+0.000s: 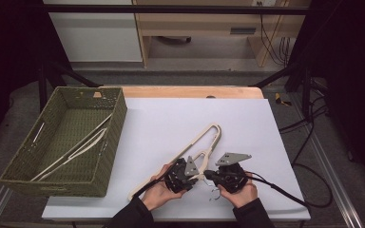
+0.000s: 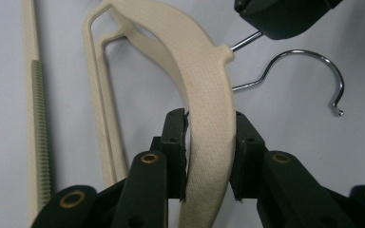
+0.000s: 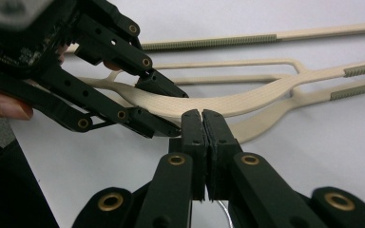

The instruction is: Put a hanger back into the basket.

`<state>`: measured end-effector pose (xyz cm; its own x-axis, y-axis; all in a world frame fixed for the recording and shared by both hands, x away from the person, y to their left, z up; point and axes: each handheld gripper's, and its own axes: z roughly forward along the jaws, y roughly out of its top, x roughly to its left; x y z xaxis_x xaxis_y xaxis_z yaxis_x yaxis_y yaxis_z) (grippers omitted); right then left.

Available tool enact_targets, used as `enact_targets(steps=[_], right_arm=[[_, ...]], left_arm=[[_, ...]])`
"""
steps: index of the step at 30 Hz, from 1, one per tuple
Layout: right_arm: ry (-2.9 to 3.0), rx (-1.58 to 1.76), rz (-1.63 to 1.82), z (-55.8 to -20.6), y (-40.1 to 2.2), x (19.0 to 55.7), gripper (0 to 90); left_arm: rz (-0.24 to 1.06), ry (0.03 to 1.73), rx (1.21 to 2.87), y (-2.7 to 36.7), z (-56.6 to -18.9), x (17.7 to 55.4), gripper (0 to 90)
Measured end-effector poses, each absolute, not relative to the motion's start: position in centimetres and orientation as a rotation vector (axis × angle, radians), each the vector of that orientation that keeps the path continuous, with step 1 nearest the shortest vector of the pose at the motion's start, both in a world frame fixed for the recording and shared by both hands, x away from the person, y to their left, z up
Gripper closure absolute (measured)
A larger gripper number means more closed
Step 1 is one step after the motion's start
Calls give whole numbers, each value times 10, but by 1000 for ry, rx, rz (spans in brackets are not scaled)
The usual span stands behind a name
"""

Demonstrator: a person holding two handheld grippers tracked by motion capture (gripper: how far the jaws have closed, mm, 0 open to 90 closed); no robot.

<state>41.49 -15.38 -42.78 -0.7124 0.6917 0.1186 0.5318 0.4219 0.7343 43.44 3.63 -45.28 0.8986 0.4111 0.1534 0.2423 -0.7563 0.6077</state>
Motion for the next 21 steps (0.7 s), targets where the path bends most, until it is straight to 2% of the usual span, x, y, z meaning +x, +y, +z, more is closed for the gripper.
enact_targets(steps=[4,7,8,9,10,13,16,19,21], right_arm=[[2436,1054,1216,-424,-156,414,822],[2348,1028,1319,-410,-167,410,706],[2348,1028,1319,-410,-167,410,706],[2275,1013,1368,-403,-176,408,625],[2275,1013,1368,-403,-176,408,625],[2155,1024,1425,-392,-193,404,492],[2120,1029,1443,-390,-203,404,452],[2065,1075,1447,-391,-216,405,349],[2045,1099,1457,-393,-220,407,312]], left_arm=[[408,466,2453,36,-450,432,734],[423,477,2433,40,-445,430,747],[423,477,2433,40,-445,430,749],[428,490,2416,44,-442,430,751],[428,490,2416,44,-442,430,753],[433,504,2385,55,-433,430,760],[442,521,2360,60,-429,431,768],[449,557,2319,69,-423,433,776],[449,565,2318,72,-422,433,781]])
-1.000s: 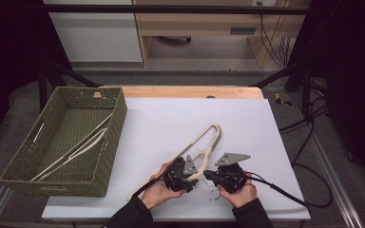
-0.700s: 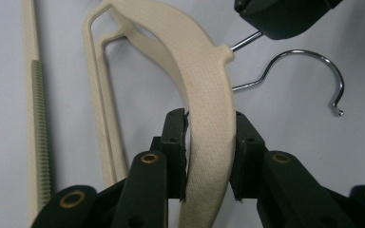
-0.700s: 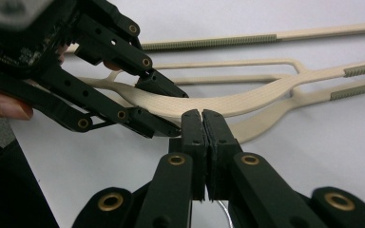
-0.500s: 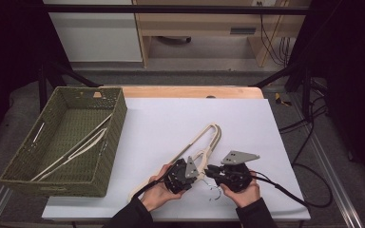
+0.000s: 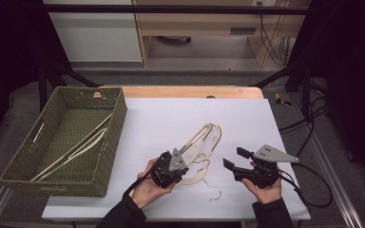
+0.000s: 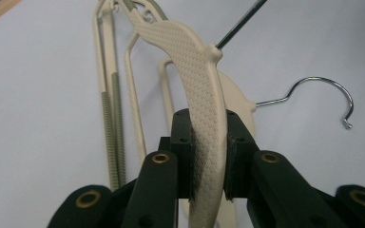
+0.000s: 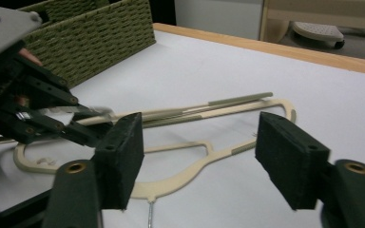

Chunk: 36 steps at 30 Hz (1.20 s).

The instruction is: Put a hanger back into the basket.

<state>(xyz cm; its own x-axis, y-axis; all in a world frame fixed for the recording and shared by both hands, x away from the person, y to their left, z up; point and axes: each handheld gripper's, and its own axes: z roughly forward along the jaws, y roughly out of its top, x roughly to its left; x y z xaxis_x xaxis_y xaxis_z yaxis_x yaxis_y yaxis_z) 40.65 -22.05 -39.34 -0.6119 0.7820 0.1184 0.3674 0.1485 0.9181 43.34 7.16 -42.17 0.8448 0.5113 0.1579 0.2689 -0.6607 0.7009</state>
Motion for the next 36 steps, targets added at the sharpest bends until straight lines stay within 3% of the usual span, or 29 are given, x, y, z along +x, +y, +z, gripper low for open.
enact_targets(steps=[9,27,36], right_arm=[[2078,1103,1409,-401,-219,409,184],[2087,1106,1390,-401,-220,410,153],[2095,1105,1389,-401,-220,409,138]], left_arm=[[459,641,2238,89,-415,440,801],[543,818,2097,132,-402,462,858],[572,806,2002,150,-379,454,858]])
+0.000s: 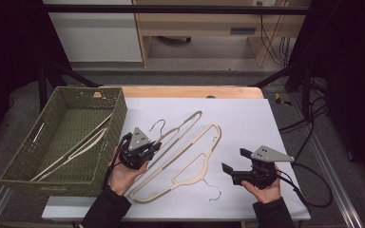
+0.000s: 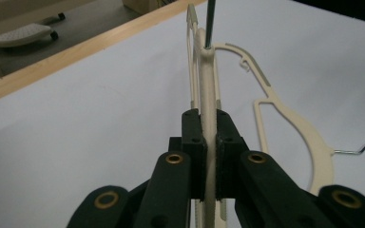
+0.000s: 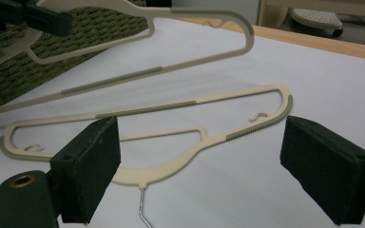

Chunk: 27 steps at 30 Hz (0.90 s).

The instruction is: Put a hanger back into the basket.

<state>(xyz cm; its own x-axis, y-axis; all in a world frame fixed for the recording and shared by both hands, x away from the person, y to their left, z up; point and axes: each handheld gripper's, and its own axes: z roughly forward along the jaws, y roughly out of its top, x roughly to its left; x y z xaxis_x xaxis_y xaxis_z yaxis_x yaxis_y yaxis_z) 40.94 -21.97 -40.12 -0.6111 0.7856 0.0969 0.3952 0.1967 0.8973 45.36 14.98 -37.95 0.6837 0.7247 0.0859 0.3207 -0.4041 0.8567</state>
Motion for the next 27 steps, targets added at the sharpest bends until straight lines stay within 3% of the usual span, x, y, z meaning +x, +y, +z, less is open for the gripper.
enact_targets(steps=[15,27], right_arm=[[2054,1106,1418,-395,-226,406,96],[2056,1093,1416,-394,-227,405,83]], left_arm=[[514,689,1902,165,-327,433,858],[506,604,1922,185,-276,434,858]])
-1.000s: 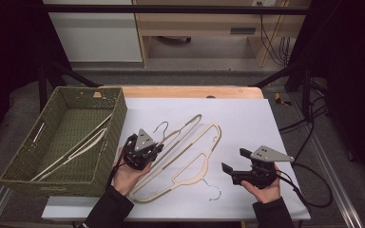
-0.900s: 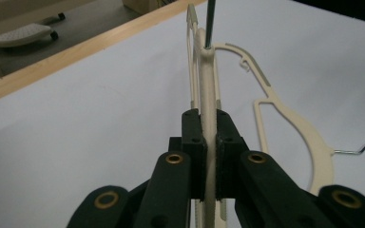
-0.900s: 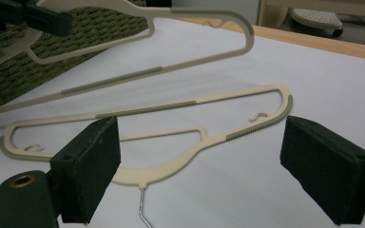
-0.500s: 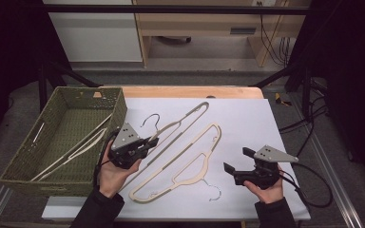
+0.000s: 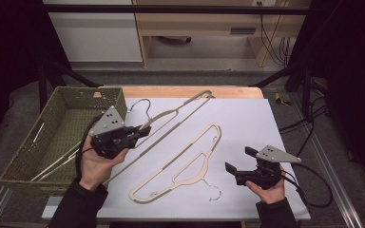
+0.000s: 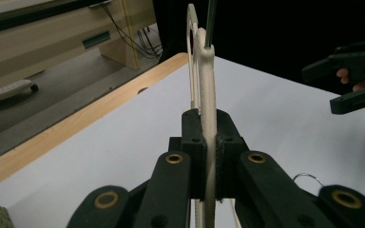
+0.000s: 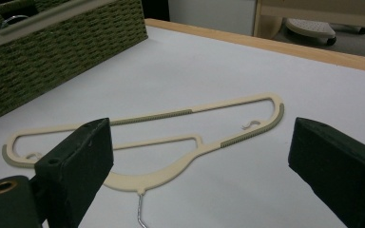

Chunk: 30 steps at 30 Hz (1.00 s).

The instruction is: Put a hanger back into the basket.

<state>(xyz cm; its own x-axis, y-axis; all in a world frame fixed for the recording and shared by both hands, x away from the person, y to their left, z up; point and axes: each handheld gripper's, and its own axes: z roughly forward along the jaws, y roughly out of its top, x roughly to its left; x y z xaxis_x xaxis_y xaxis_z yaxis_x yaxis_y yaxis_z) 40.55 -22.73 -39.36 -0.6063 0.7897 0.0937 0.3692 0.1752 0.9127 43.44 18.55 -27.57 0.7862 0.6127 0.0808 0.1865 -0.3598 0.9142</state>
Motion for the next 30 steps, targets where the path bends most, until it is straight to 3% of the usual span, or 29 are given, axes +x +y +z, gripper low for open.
enact_targets(steps=[13,30], right_arm=[[2057,1090,1413,-394,-227,406,73],[2058,1088,1414,-394,-226,406,70]], left_arm=[[532,588,1967,232,-244,455,858],[618,657,1982,305,-251,482,858]])
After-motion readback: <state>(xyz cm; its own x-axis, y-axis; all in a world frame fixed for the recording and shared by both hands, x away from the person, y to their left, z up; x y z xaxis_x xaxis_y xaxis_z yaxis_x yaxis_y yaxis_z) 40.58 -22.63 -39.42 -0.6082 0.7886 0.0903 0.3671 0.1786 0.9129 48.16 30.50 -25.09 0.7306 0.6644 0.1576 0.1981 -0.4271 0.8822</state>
